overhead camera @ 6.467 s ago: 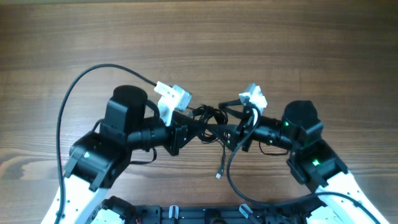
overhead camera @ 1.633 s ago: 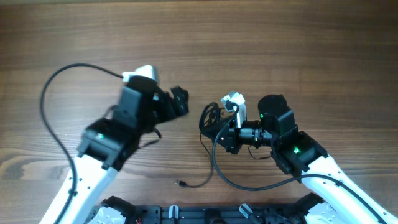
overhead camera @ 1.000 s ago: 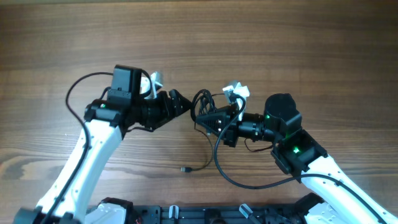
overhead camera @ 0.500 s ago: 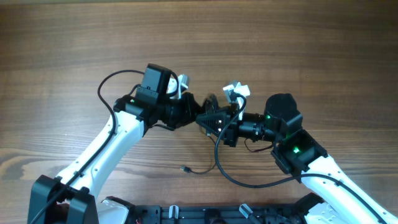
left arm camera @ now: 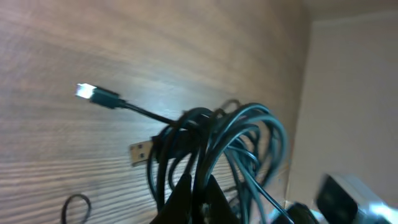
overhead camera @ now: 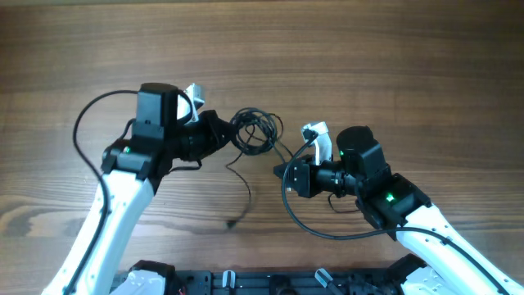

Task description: Untangle cables

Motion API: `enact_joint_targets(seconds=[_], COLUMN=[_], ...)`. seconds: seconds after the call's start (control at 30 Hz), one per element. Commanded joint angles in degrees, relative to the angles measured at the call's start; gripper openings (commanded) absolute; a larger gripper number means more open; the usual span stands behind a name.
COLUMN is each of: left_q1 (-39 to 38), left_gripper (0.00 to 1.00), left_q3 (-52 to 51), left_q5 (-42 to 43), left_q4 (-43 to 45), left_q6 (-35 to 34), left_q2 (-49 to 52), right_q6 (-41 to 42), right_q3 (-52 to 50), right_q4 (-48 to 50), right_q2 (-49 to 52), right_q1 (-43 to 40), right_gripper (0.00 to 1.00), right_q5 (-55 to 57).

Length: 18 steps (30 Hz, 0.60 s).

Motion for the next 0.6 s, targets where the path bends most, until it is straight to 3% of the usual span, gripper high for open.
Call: enact_joint_targets(seconds=[0.0,0.3,0.57], left_q1=[-4.0,-12.9,-21.6], left_gripper=[0.04,0.04,0.04], left_q3=[0.0,0.0,0.0], left_q5=[-4.1,-13.4,-13.3], left_q4=[0.4,0.4,2.7], left_q6=[6.4,7.9,13.2], left_q2=[-6.8,-12.8,-12.8], right_q6=[-1.0,2.6,6.0], right_q3=[0.5,0.5,0.5], right_q4=[3.8,13.7,13.6], right_q2=[0.5,0.5,0.5], right_q1=[-0.1,-0.1,-0.1], right_gripper=[0.10,0.07,0.06], right_q5=[-1.9,-8.1,-0.9])
